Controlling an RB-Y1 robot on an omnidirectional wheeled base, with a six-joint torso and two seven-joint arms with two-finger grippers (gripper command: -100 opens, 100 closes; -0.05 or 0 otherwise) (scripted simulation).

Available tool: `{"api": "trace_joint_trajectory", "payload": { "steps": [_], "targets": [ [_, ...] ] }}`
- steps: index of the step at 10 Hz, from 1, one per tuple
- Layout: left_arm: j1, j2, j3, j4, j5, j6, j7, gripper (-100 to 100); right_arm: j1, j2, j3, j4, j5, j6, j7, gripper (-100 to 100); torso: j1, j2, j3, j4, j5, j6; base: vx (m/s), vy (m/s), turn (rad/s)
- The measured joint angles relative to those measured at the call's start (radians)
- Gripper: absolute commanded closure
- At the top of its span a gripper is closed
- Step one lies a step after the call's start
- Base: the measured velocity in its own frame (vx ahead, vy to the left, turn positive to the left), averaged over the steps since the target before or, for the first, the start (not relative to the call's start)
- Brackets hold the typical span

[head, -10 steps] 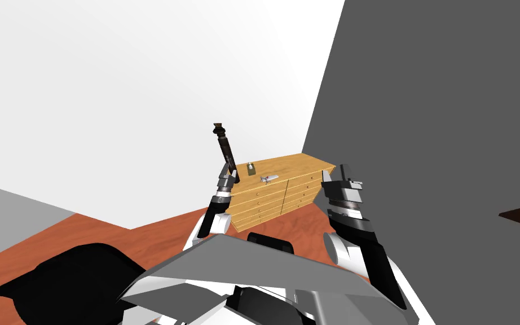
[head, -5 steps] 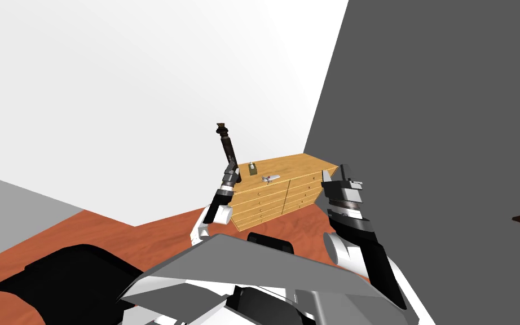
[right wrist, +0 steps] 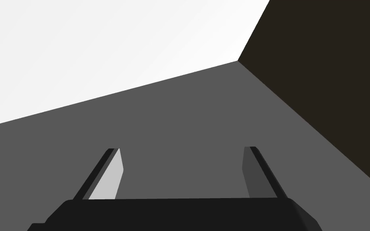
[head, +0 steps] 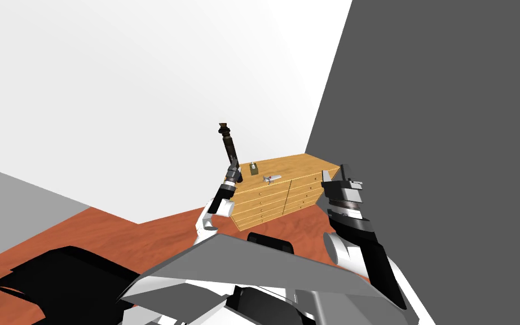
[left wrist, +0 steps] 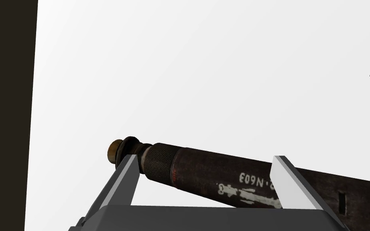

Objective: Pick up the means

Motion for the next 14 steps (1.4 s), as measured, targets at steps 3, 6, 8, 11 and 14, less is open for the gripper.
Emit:
{"api": "trace_joint_trajectory", "payload": {
  "steps": [3,6,8,11,14],
  "targets": [
    [-0.083,0.021,0.014,0.053,0.017,0.082,-0.002,-100,0.000,0.000,0.000,0.000,0.000,0.000,0.000,0,0.000,0.000,0.000,0.000,0.000,0.000,0.004,0.004,0.032],
    [-0.168,0.027,0.022,0.092,0.028,0.180,-0.007,-100,0.000,0.000,0.000,0.000,0.000,0.000,0.000,0,-0.001,0.000,0.000,0.000,0.000,0.000,0.005,-0.001,0.046],
    [-0.227,0.031,0.027,0.127,0.035,0.248,-0.011,-100,0.000,0.000,0.000,0.000,0.000,0.000,0.000,0,-0.001,0.000,0.000,0.000,0.000,0.000,0.005,-0.007,0.043],
    [-0.302,0.042,0.037,0.182,0.049,0.322,-0.011,-100,0.000,0.000,0.000,0.000,0.000,0.000,0.000,0,-0.001,0.000,0.000,0.000,0.000,0.000,0.004,-0.006,0.031],
    [-0.369,0.045,0.044,0.222,0.058,0.397,-0.013,-100,0.000,0.000,0.000,0.000,0.000,0.000,0.000,0,-0.001,0.000,0.000,0.000,0.000,0.000,0.005,-0.012,0.029]
  ]
}}
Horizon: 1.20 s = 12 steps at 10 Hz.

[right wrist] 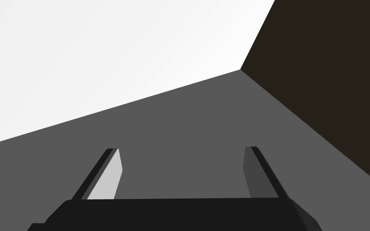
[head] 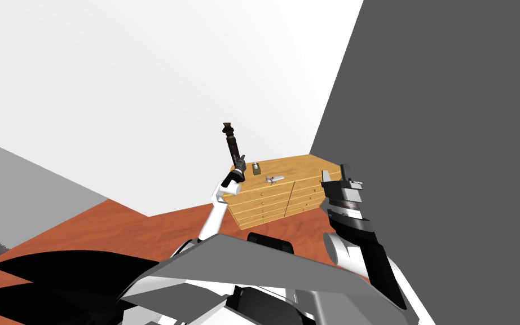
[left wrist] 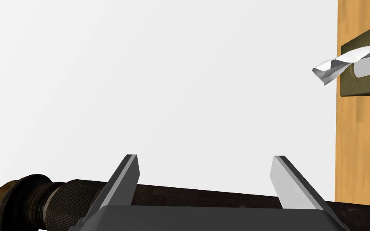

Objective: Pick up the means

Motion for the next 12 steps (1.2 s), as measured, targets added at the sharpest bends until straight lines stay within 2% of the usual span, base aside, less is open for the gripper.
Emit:
{"api": "trace_joint_trajectory", "payload": {
  "steps": [2,6,8,9,12],
  "targets": [
    [-0.054,0.001,0.006,0.040,0.007,0.054,-0.001,-100,0.000,0.000,0.000,0.000,0.000,0.000,0.000,0,-0.001,0.000,0.000,0.000,0.000,0.000,0.005,-0.015,0.018],
    [-0.124,0.009,0.015,0.088,0.021,0.148,0.000,-100,0.000,0.000,0.000,0.000,0.000,0.000,0.000,0,0.000,0.000,0.000,0.000,0.000,0.000,0.006,-0.021,0.040],
    [-0.181,0.008,0.021,0.136,0.026,0.202,0.001,-100,0.000,0.000,0.000,0.000,0.000,0.000,0.000,0,-0.001,-0.001,0.000,0.000,0.000,0.000,0.008,-0.021,0.017],
    [-0.189,0.009,0.022,0.139,0.028,0.221,0.001,-100,0.000,0.000,0.000,0.000,0.000,0.000,0.000,0,0.000,0.000,0.000,0.000,0.000,0.000,0.008,-0.024,0.073],
    [-0.272,0.017,0.033,0.214,0.047,0.307,0.004,-100,0.000,0.000,0.000,0.000,0.000,0.000,0.000,0,-0.002,-0.001,-0.001,0.000,0.000,0.000,0.020,-0.041,0.042]
  ]
}}
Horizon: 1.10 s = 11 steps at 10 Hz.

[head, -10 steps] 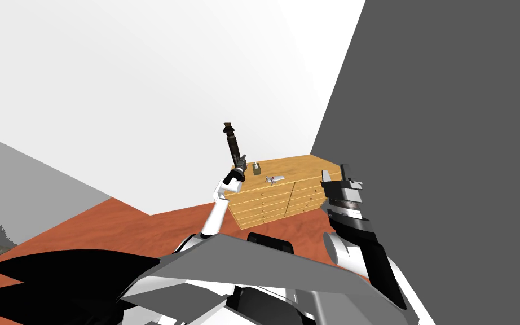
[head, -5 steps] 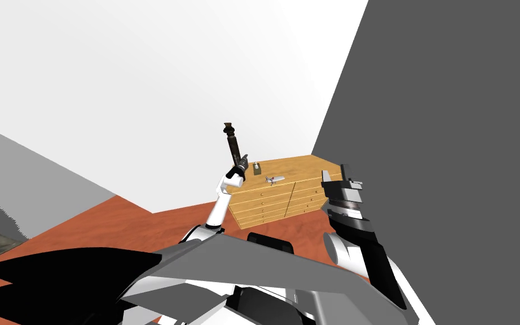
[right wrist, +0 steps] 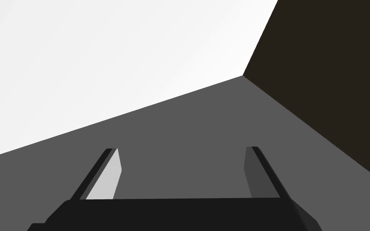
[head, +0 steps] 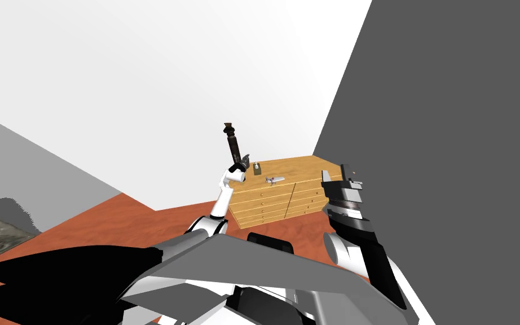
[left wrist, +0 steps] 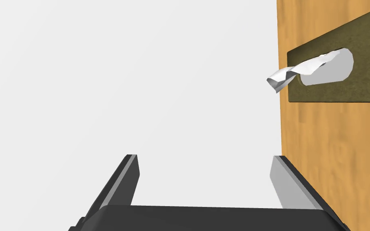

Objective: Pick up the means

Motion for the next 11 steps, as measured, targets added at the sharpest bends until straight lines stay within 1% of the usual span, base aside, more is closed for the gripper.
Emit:
{"api": "trace_joint_trajectory", "payload": {
  "steps": [1,2,4,5,7,11],
  "targets": [
    [-0.030,0.000,0.003,0.023,0.002,0.029,0.001,-100,0.000,0.000,0.000,0.000,0.000,0.000,0.000,0,-0.001,0.000,0.000,0.000,0.000,0.000,0.010,-0.029,-0.001],
    [-0.039,-0.002,0.003,0.028,0.001,0.053,0.002,-100,0.000,0.000,0.000,0.000,0.000,0.000,0.000,0,0.000,0.001,0.000,0.000,0.000,0.000,0.005,-0.044,0.064],
    [-0.089,0.003,0.010,0.075,0.014,0.110,0.004,-100,0.000,0.000,0.000,0.000,0.000,0.000,0.000,0,0.000,0.001,0.000,0.000,0.000,0.000,0.011,-0.034,0.019],
    [-0.098,0.002,0.010,0.083,0.012,0.129,0.004,-100,0.000,0.000,0.000,0.000,0.000,0.000,0.000,0,0.001,0.001,0.000,0.000,0.000,0.000,0.014,-0.040,0.060],
    [-0.146,0.000,0.015,0.128,0.016,0.188,0.009,-100,0.000,0.000,0.000,0.000,0.000,0.000,0.000,0,0.000,0.001,0.000,0.000,0.000,0.000,0.020,-0.060,0.057],
    [-0.252,0.006,0.028,0.247,0.035,0.302,0.018,-100,0.000,0.000,0.000,0.000,0.000,0.000,0.000,0,-0.002,-0.001,-0.001,0.000,-0.001,0.000,0.027,-0.064,0.033]
  ]
}}
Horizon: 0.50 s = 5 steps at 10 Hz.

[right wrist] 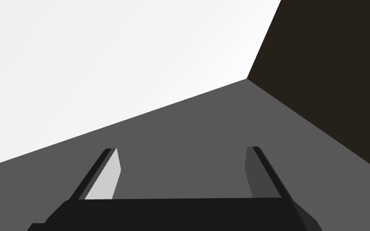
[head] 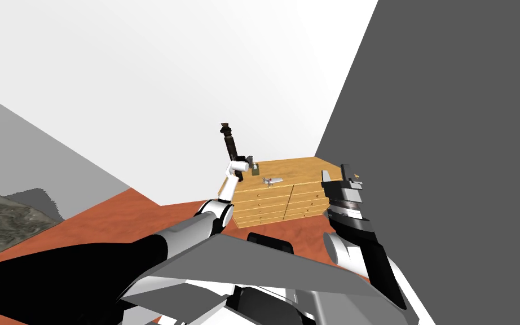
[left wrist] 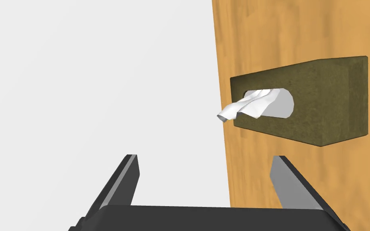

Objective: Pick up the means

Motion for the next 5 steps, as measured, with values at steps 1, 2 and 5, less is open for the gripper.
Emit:
{"api": "trace_joint_trajectory", "payload": {
  "steps": [1,2,5],
  "targets": [
    [-0.008,-0.002,0.000,0.011,-0.001,0.021,0.001,-100,0.000,0.000,0.000,0.000,0.000,0.000,0.000,0,0.002,0.001,0.001,0.000,0.001,0.000,0.011,-0.054,0.053],
    [-0.035,-0.002,0.002,0.039,0.001,0.047,0.005,-100,0.000,0.000,0.000,0.000,0.000,0.000,0.000,0,0.001,0.001,0.001,0.000,0.000,0.000,0.016,-0.059,0.042],
    [-0.102,0.001,0.009,0.118,0.008,0.138,0.016,-100,0.000,0.000,0.000,0.000,0.000,0.000,0.000,0,-0.001,0.000,0.000,0.000,0.000,0.000,0.033,-0.093,0.053]
  ]
}}
